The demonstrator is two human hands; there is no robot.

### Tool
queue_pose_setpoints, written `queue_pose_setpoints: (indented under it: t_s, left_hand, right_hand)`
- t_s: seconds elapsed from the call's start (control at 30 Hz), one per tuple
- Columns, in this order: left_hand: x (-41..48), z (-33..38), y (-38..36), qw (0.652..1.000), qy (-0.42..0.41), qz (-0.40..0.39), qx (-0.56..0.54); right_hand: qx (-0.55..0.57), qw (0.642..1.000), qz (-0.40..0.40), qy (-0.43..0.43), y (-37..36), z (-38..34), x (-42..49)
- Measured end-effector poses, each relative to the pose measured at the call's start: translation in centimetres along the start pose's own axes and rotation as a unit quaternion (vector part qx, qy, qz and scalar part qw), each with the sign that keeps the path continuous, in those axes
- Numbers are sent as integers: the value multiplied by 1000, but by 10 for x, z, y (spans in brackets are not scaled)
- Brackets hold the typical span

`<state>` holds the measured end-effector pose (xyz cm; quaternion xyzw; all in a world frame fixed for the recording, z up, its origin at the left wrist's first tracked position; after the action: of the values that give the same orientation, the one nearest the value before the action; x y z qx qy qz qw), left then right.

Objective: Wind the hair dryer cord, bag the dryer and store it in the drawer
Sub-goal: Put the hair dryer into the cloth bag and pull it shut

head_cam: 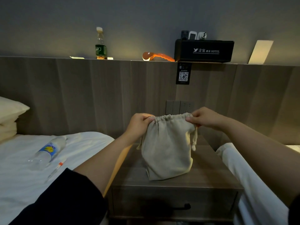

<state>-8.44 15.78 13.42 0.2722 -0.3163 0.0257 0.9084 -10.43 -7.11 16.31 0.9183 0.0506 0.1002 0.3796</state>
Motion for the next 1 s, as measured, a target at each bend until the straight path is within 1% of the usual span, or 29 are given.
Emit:
queue_pose_setpoints:
  t_s: [0.07, 0.13, 0.23, 0.3, 0.37, 0.47, 0.5, 0.57, 0.63, 0.7, 0.73, 0.83, 0.87, 0.93, 1.0]
  left_hand:
    - [2, -1, -1, 1000, 17, 7, -4]
    - [5, -1, -1, 999, 28, 17, -7]
    - [10, 2, 3, 999, 19, 29, 20]
    - [13, 9, 5, 998, 1, 31, 51]
    - [18, 16, 6, 995, -11, 27, 90]
    - [28, 28, 5, 989, -27, 30, 145]
    - [33, 27, 5, 991, -12, 36, 132]
    - [40, 19, 7, 996, 63, 55, 39]
    - [43, 5, 9, 984, 141, 94, -47]
    - [39, -2, 8, 969, 188, 120, -109]
    - [36, -3, 5, 959, 206, 121, -153]
    - [29, 9, -9, 922, 224, 74, -308]
    - [27, 16, -11, 909, 220, 58, -349]
    - [28, 23, -11, 895, 211, 40, -390]
    - [29, 24, -7, 895, 209, 30, -394]
  right_hand:
    - [3, 999, 37, 18, 4, -5, -3]
    - [20, 998, 51, 23, 8, -4, -5]
    - [79, 995, 63, 20, 18, 1, -9]
    - [104, 990, 91, 25, 26, 2, -12]
    - [113, 983, 142, 27, 33, 3, -11]
    - [112, 964, 242, 17, 45, 7, -7]
    - [104, 955, 278, 10, 51, 10, -7]
    - [103, 932, 348, -6, 67, 20, -11]
    - [102, 910, 401, -19, 78, 30, -19]
    - [85, 900, 426, -33, 76, 37, -23]
    - [86, 896, 433, -42, 73, 39, -22]
    - [168, 885, 430, -54, 61, 42, -19]
    - [179, 890, 416, -47, 57, 41, -19]
    - [127, 923, 362, -33, 50, 32, -18]
    - [45, 953, 299, -15, 39, 17, -18]
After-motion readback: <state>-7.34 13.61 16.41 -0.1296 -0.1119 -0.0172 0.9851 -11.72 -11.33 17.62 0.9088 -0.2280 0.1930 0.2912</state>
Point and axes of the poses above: each hand's wrist, its own x-axis towards the middle knuckle, its own y-axis out of the back of the hand, z = x × y, the point moved 6 cm from there along x, towards the middle knuckle, and after that the axes turned 10 degrees about x, right-handed, at the moved point
